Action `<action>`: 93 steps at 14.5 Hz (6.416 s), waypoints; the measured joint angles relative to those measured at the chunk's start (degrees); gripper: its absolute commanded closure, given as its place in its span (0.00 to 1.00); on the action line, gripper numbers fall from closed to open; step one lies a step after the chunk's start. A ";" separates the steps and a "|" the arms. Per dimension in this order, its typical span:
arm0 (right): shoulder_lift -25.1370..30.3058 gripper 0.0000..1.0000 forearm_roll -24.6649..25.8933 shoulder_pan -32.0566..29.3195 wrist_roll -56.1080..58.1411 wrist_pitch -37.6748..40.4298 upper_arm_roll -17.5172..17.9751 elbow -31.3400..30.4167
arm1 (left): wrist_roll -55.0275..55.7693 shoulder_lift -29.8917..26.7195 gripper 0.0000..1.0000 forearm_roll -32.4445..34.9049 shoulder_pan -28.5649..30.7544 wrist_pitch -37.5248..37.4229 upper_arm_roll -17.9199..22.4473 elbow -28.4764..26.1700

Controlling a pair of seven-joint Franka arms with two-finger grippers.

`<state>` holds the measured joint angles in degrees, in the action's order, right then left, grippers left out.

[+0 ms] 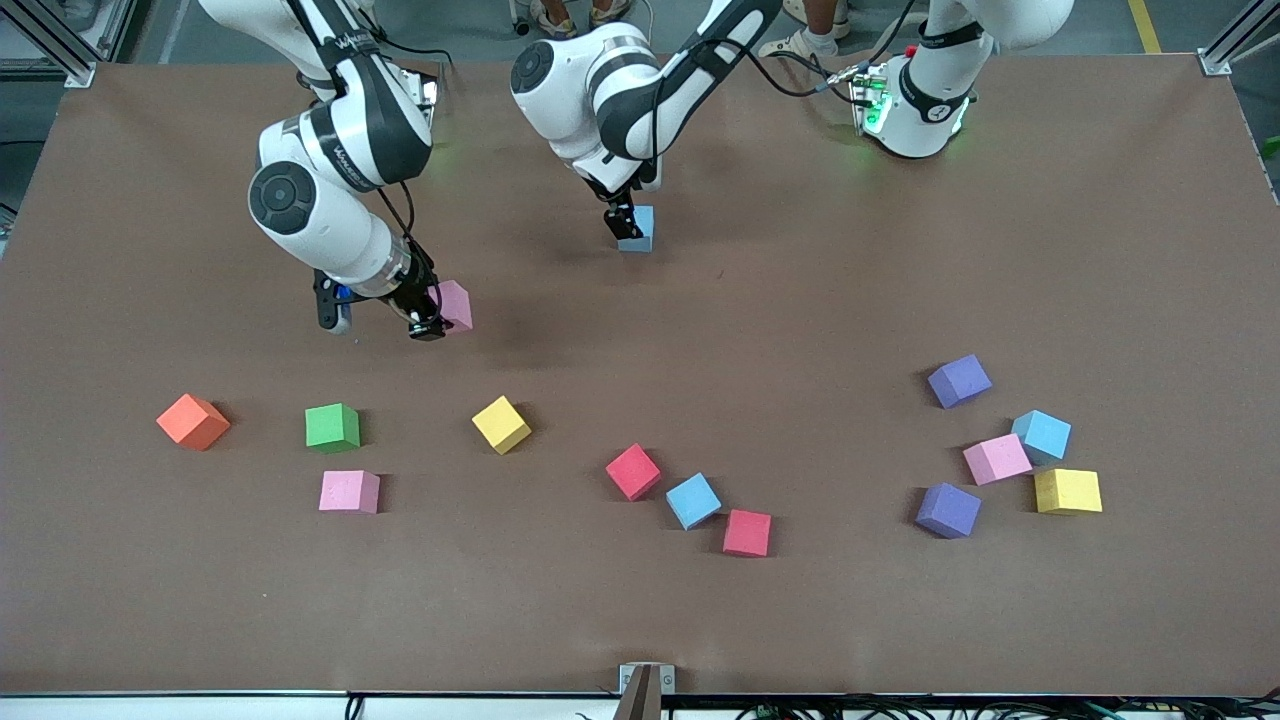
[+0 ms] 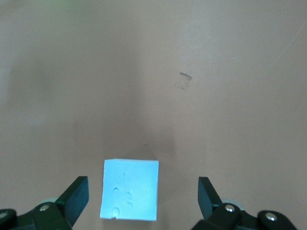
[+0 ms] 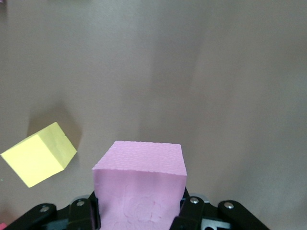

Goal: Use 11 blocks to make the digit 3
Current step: 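Lower the blue cube and open the left gripper, then move the left gripper to the purple cube while the right gripper carries pink, then grasp the purple cube with the left gripper and lift it, then place the purple cube beside the blue cube while the right gripper places pink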

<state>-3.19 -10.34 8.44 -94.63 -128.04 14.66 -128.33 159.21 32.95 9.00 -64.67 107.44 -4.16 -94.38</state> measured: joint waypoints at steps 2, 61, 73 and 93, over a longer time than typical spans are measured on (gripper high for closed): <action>0.00 1.00 -0.06 0.01 -1.69 -0.41 0.86 -0.51 | -0.57 0.73 0.00 0.00 0.32 0.22 0.01 -0.28; -14.19 1.00 1.72 19.89 -47.67 -26.85 11.74 -9.36 | -57.09 -14.48 0.99 -0.36 66.75 15.38 -19.09 -21.16; -14.19 1.00 2.76 20.56 -47.64 -27.34 10.66 -9.44 | -5.68 -6.93 0.99 -0.36 47.61 19.02 -31.65 -21.98; -14.54 0.99 2.82 26.44 -47.69 -27.85 6.49 -9.47 | -2.58 -8.98 0.99 -0.25 42.47 32.01 -35.03 -32.51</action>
<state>-17.73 -7.52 34.88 -142.31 -155.89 21.14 -137.80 156.63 23.97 8.75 -22.20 139.44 -39.19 -126.89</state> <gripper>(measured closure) 0.445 0.969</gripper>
